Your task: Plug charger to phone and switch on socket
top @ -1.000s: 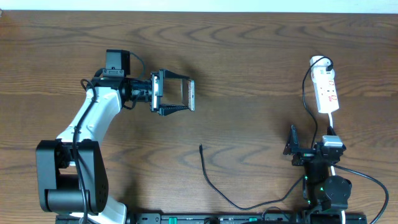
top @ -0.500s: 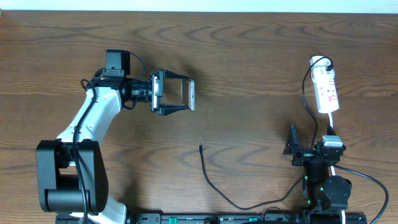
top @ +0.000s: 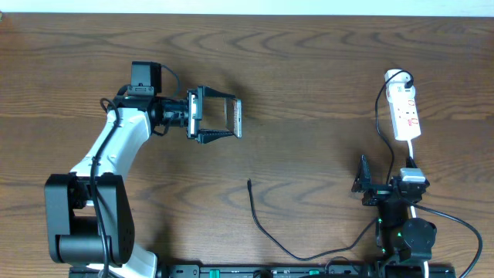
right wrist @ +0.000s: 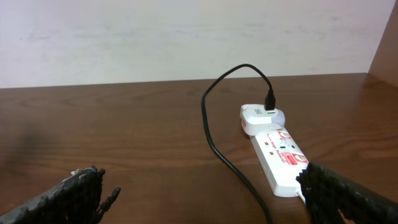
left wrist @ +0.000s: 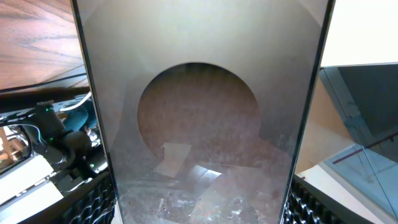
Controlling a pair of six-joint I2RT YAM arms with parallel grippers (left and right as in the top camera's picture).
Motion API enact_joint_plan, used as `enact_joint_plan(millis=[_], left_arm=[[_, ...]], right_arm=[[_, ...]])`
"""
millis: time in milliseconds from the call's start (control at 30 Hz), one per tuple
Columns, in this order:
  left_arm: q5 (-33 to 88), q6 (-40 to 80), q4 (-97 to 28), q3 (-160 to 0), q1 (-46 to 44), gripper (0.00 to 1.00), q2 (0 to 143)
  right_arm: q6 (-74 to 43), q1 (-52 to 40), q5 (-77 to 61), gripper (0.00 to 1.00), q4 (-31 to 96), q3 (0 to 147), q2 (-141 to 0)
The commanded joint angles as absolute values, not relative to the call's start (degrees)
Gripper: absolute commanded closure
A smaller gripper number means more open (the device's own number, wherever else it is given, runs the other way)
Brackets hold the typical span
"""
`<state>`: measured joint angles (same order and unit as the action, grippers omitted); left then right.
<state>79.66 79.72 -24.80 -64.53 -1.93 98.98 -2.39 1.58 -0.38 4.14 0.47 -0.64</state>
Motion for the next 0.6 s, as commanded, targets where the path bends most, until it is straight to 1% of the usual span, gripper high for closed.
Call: enact_joint_plan(millis=[0,400,500,533,567], left_arm=[[83.37,80.53,-24.49,-66.41,-1.78,0.93,97.14],[83.13,80.25,-24.45,-66.41,-1.78,0.93,97.14],[80.75,76.62,-24.43,-66.41,-1.78,0.93,97.14],[76.53,70.0,-24.43,-66.41,-1.78,0.93,97.14],[74.63,66.63,-24.45,-66.41,-1.78,0.93,97.14]], right_arm=[[-2.94,0.75,-0.14,0.01,4.32,0.32,-0.54],[-2.94,0.75,-0.14,0.01,4.32,0.32,-0.54],[-2.94,0.75,-0.14,0.01,4.32,0.32,-0.54],[-2.94,0.75,-0.14,0.01,4.32,0.32,-0.54],[-2.94,0.75,-0.14,0.01,4.32,0.32,-0.54]])
